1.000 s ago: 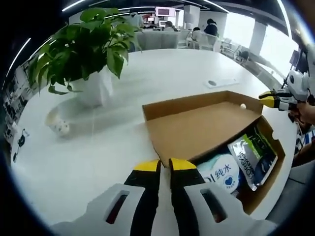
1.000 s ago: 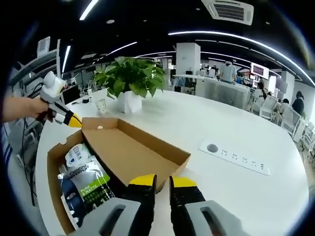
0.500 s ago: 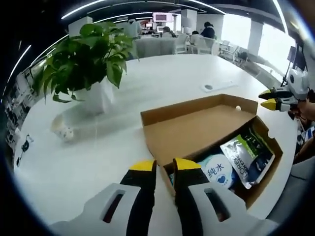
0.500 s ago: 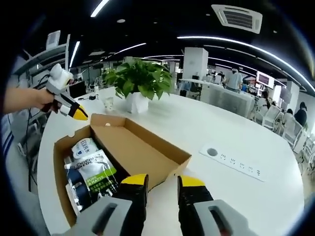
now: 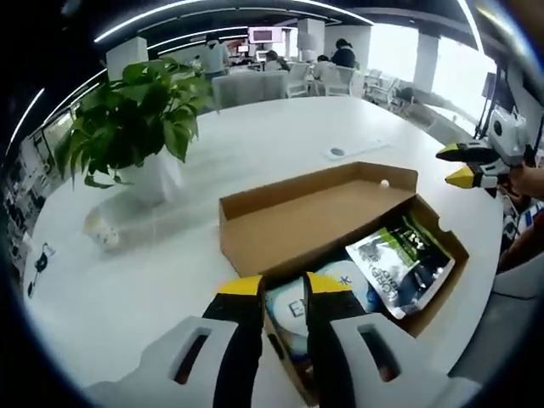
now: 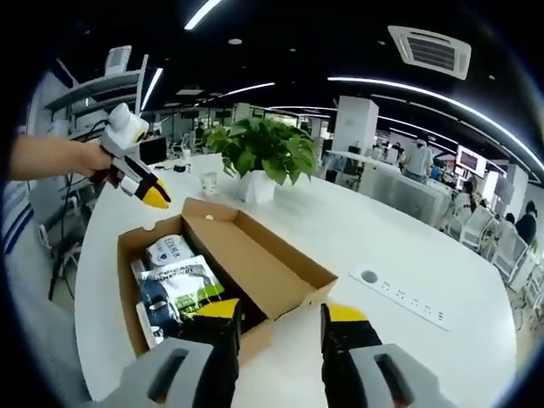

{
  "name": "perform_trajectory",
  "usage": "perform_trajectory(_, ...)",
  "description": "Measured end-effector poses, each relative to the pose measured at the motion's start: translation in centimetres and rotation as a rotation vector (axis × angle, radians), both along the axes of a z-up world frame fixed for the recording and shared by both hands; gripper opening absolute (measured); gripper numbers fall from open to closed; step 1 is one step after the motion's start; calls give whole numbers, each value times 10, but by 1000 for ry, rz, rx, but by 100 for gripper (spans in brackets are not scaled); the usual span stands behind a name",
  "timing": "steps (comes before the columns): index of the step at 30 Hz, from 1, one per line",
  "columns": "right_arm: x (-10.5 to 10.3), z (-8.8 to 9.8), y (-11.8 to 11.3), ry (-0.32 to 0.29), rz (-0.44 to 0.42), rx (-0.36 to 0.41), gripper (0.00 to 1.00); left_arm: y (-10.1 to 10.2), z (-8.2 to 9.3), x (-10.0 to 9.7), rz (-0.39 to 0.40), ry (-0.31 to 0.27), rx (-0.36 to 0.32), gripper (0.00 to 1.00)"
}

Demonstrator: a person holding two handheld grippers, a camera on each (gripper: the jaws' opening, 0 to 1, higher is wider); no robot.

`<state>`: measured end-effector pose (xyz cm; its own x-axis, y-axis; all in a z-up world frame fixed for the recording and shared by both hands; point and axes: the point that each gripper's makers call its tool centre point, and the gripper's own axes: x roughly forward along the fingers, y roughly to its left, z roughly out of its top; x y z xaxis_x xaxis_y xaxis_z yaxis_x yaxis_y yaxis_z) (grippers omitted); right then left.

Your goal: Operate the shoe box by opening the lid, removing the specified soft item, and placing it in the target area until the item is outside and the box remains undamaged.

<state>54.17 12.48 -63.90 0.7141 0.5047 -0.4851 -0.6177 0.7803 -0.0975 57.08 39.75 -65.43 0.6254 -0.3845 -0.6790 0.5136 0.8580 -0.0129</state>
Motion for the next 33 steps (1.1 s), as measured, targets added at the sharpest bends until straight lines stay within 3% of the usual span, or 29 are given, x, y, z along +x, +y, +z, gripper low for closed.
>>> perform_trajectory(9, -24, 7, 3, -28, 59, 11, 45, -12, -6, -22, -28, 54, -18, 20)
perform_trajectory(21, -52, 15, 7, -66, 125, 15, 54, -34, -14, -51, -55, 146, -97, 26)
perform_trajectory(33, -77, 12, 11, -84, 177, 5, 60, -64, -29, -75, -79, 244, -154, 28)
